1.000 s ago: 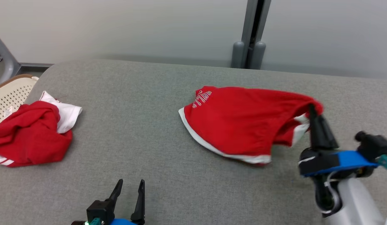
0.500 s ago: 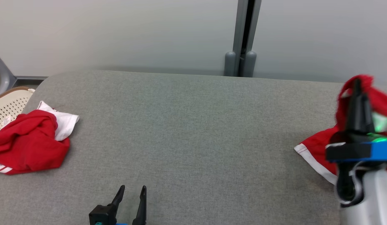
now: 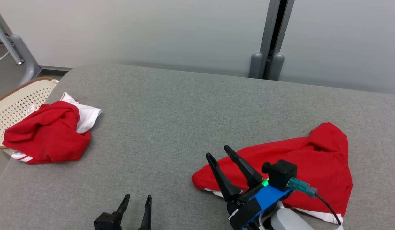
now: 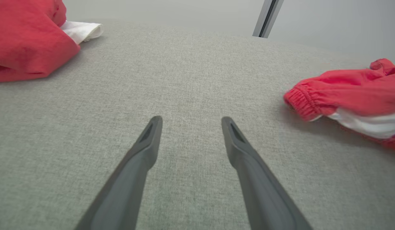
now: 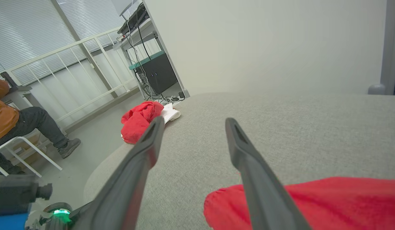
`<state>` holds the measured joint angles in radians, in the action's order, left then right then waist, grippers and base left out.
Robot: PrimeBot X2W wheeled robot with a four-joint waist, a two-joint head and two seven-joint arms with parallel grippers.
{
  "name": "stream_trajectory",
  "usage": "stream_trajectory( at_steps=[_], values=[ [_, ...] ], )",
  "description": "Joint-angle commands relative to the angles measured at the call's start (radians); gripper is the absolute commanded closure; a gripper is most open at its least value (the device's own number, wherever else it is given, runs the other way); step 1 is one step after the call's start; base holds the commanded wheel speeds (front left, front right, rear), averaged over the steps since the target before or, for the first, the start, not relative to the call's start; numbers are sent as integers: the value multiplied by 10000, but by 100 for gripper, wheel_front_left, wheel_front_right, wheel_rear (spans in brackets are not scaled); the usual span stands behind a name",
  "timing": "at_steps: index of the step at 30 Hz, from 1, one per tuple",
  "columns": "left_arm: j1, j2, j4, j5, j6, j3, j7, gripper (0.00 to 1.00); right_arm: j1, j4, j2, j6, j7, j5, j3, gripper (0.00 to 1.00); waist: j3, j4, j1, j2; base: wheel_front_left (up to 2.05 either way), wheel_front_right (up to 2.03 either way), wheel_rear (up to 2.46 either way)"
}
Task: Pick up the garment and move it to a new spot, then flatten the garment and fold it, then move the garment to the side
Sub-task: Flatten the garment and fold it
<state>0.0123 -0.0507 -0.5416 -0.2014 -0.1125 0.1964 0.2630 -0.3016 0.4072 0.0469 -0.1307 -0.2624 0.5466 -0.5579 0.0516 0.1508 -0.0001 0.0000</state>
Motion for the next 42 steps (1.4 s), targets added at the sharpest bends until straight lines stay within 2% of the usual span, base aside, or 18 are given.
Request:
stream_trajectory(
  at_steps=[1,3,6,13,20,28,35,42],
  values=[
    [-29,5,8,54,18,-79,28,0,-54,5,72,0,-34,30,-13,0,-31,-32,1,0,0,0,0],
    [-101,6,41,45,57,-143,27,0,-128,-28,63,0,-34,-104,-61,0,-76,-134,1,0,0,0,0],
    [-136,9,150,51,59,-217,28,0,-9,-167,64,0,-34,-664,438,0,-155,-375,1,0,0,0,0],
    [-81,3,500,-32,156,-204,27,0,1169,-496,52,0,-34,-2357,2819,0,-271,-973,1,0,0,0,0],
    [-226,5,636,-74,203,-162,28,0,2441,-152,45,0,-33,-3292,4292,0,-372,-1438,1,0,0,0,0],
    [-297,5,621,-55,188,-96,27,0,3124,704,49,0,-34,-3630,5095,0,-317,-1598,1,0,0,0,0],
    [-171,3,610,-12,162,-36,28,0,2577,1660,43,0,-34,-3397,5769,0,-159,-1508,1,0,0,0,0],
    [-77,5,539,58,143,-91,28,0,2201,2378,46,0,-34,-3276,5777,0,31,-1356,1,0,0,0,0]
  ],
)
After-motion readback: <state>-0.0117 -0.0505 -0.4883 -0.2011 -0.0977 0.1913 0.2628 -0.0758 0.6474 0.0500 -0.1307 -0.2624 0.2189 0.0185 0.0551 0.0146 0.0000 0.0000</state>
